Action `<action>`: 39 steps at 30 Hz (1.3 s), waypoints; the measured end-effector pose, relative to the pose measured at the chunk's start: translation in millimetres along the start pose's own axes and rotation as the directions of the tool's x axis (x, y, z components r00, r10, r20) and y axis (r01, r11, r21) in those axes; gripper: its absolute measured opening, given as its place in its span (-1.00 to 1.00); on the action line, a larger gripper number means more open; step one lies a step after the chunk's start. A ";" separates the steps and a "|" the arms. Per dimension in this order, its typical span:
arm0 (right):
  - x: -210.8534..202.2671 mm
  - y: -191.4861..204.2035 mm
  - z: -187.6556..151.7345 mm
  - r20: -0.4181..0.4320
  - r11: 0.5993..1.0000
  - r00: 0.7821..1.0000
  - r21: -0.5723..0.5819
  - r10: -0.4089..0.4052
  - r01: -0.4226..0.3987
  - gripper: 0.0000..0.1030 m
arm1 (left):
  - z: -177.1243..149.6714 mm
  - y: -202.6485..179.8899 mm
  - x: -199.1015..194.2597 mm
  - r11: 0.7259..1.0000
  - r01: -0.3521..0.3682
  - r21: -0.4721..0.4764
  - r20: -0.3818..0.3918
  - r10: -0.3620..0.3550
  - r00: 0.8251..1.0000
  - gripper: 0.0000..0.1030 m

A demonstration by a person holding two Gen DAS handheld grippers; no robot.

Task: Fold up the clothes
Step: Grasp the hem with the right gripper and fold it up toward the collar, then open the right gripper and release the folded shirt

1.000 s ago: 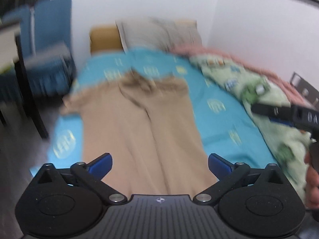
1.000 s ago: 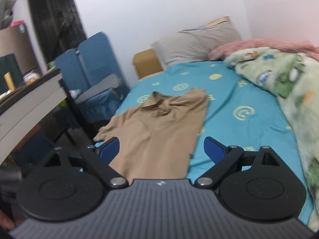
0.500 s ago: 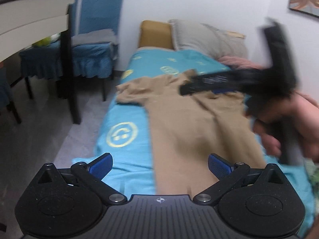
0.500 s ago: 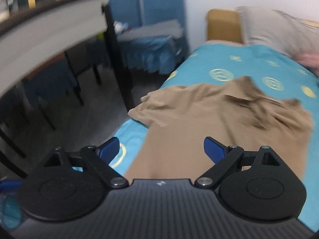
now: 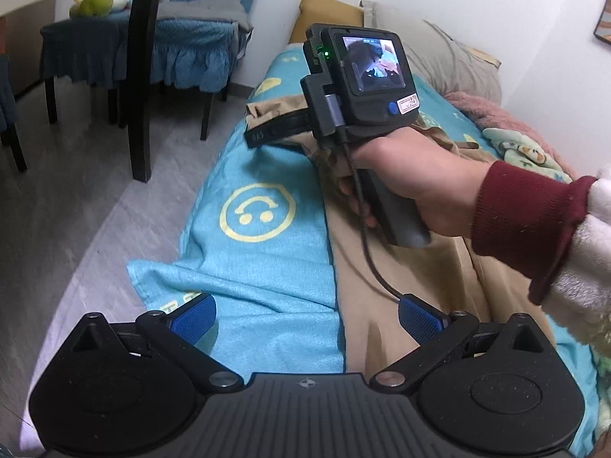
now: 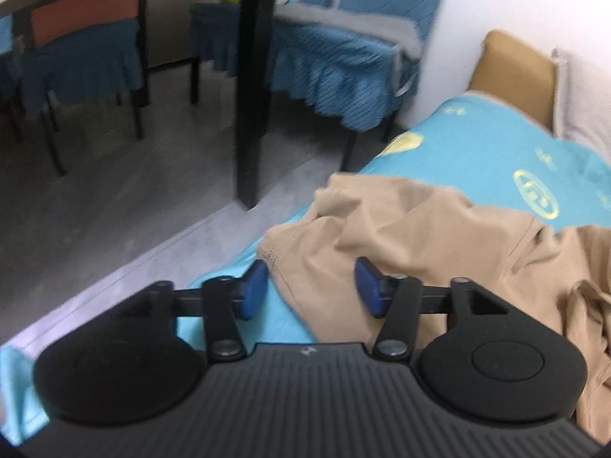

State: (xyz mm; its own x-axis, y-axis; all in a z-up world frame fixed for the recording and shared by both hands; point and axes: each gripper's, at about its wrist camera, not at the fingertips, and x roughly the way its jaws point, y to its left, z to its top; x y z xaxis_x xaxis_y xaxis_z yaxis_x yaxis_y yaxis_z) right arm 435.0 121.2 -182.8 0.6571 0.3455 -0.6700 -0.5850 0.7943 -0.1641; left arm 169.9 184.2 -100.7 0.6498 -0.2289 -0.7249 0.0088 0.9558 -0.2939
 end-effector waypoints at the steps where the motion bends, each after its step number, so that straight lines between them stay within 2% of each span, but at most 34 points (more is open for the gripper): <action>1: 0.4 -1.0 -1.2 0.011 1.000 1.000 -0.010 -0.009 0.009 -0.36 | -0.8 0.1 -1.6 1.000 0.006 -0.005 0.003 -0.006 1.000 0.99; 2: -0.4 -2.4 -0.4 0.021 1.000 1.000 -0.015 -0.023 0.024 -0.73 | -2.3 -0.6 -3.8 1.000 0.009 -0.007 0.007 -0.009 1.000 0.99; 3: -4.3 -7.3 1.7 0.034 0.999 0.999 0.009 -0.039 0.039 -0.85 | -2.9 -1.0 -5.1 1.000 0.010 -0.008 0.011 -0.010 1.000 0.99; 6: -27.7 -27.3 8.6 0.117 0.993 0.990 0.103 -0.075 0.064 -0.86 | -3.8 -1.9 -8.1 1.000 0.013 -0.010 0.025 -0.012 1.000 0.99; 8: -51.4 -44.4 12.6 0.174 0.982 0.977 0.161 -0.122 0.094 -0.87 | -3.8 -3.2 -10.8 1.000 0.020 -0.011 0.037 -0.019 0.999 0.99; 11: -91.4 -88.1 -1.3 0.218 0.935 0.948 0.320 -0.232 0.155 -0.88 | -3.4 -10.1 -16.4 0.999 0.038 0.010 0.067 -0.039 0.997 0.99; 14: -131.5 -132.0 -15.5 0.242 0.858 0.907 0.473 -0.346 0.201 -0.88 | -6.1 -23.2 -19.3 0.998 0.040 0.057 0.086 -0.045 0.995 0.99; 16: -145.9 -165.0 -40.3 0.184 0.775 0.892 0.585 -0.414 0.240 -0.88 | -7.5 -30.7 -17.9 0.996 0.042 0.084 0.084 -0.049 0.995 0.99; 19: -152.2 -210.2 -90.5 0.047 0.640 0.900 0.719 -0.433 0.271 -0.87 | -11.1 -40.9 -13.3 0.992 0.044 0.115 0.070 -0.053 0.996 0.99; 23: -171.0 -216.6 -119.7 0.013 0.627 0.931 0.743 -0.366 0.236 -0.80 | -16.3 -51.8 -4.8 0.986 0.065 0.151 0.035 -0.071 0.997 0.99; 25: -180.5 -219.5 -134.1 -0.002 0.619 0.944 0.754 -0.330 0.218 -0.68 | -18.0 -54.0 1.2 0.983 0.098 0.154 0.005 -0.100 0.995 0.99; 26: -185.3 -220.9 -141.3 -0.009 0.615 0.950 0.760 -0.312 0.209 -0.42 | -18.1 -54.6 4.4 0.982 0.109 0.155 -0.008 -0.110 0.994 0.99; 27: -190.1 -222.4 -148.5 -0.016 0.611 0.956 0.766 -0.294 0.201 0.17 | -18.6 -55.5 6.3 0.981 0.118 0.157 -0.016 -0.116 0.993 0.99; 29: -199.6 -225.3 -162.9 -0.030 0.602 0.966 0.777 -0.257 0.184 0.72 | -20.2 -58.0 9.5 0.979 0.118 0.166 -0.028 -0.115 0.993 0.99; 30: -204.3 -226.7 -170.1 -0.036 0.597 0.970 0.783 -0.239 0.176 0.68 | -20.9 -59.2 10.5 0.979 0.109 0.174 -0.028 -0.106 0.994 0.99; 33: -238.2 -202.1 -163.6 -0.018 0.664 0.978 0.732 -0.207 0.154 0.67 | -23.4 -63.9 8.9 0.977 0.073 0.202 -0.019 -0.071 0.997 0.99; 36: -277.6 -173.1 -164.4 -0.020 0.699 0.982 0.700 -0.189 0.149 0.68 | -27.3 -74.1 -5.7 0.975 0.029 0.219 0.009 -0.031 0.999 0.99; 39: -313.9 -143.7 -166.8 -0.006 0.738 0.981 0.658 -0.194 0.150 0.68 | -33.5 -95.3 -31.7 0.973 -0.059 0.225 0.027 0.054 0.998 0.99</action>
